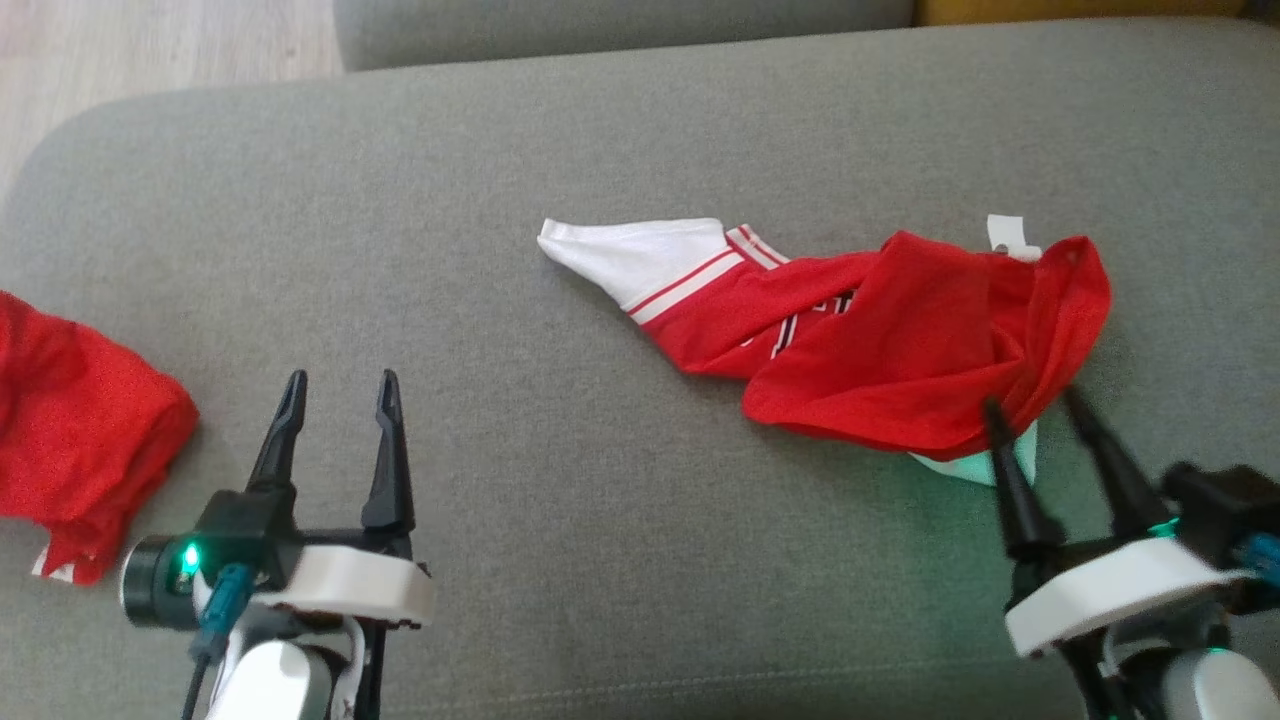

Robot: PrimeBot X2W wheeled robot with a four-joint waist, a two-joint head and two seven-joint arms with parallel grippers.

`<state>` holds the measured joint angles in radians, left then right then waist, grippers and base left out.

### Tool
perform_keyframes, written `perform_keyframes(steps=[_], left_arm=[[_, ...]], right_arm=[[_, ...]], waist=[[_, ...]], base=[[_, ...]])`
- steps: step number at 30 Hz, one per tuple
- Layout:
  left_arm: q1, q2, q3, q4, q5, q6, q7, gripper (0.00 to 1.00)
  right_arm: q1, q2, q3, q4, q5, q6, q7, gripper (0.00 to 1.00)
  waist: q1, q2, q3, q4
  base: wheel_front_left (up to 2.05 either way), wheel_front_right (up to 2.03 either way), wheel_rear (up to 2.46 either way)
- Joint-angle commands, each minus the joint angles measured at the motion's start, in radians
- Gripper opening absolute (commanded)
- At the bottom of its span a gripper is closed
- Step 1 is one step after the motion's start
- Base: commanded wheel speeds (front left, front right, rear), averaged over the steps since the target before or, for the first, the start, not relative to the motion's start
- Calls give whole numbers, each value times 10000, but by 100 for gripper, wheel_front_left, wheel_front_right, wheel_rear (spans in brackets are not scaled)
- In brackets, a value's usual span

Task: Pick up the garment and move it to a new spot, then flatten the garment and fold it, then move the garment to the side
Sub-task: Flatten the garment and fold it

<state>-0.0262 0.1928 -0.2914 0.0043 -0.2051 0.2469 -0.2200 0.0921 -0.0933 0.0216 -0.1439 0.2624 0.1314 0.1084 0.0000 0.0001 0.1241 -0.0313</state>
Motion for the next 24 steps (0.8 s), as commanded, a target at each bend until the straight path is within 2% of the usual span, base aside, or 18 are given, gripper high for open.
perform_keyframes(steps=[1,4,7,16,17,19,24], left_arm=[[-527,209,266,-360,-13,54,4,100],[-689,170,186,-362,11,37,-7,100],[-851,128,105,-283,9,-17,-43,100],[-1215,4,-14,-146,29,-22,-163,100],[-1243,-3,-25,-126,29,-25,-173,100],[-1286,-11,-40,-92,29,-27,-193,100],[-1301,-1,-38,-17,11,-7,-236,100]], right_arm=[[-351,-332,370,-185,-78,-7,144,100],[-541,-607,733,319,-27,-7,563,100],[-705,-661,621,730,51,-7,684,100],[-1235,-362,94,1672,-48,-7,752,100],[-1274,-339,52,1786,-71,-7,811,93],[-1315,-275,-31,1961,-68,-7,943,0],[-1205,-183,-431,1783,-120,-7,871,0]], waist=[[0,-1,124,45],[0,-1,327,135],[0,-1,542,255],[0,-1,1060,369],[0,-1,1083,372],[0,-1,1114,365],[0,-1,1048,279]], base=[[0,0,0],[0,0,0],[0,0,0],[0,0,0],[0,0,0],[0,0,0],[0,0,0]])
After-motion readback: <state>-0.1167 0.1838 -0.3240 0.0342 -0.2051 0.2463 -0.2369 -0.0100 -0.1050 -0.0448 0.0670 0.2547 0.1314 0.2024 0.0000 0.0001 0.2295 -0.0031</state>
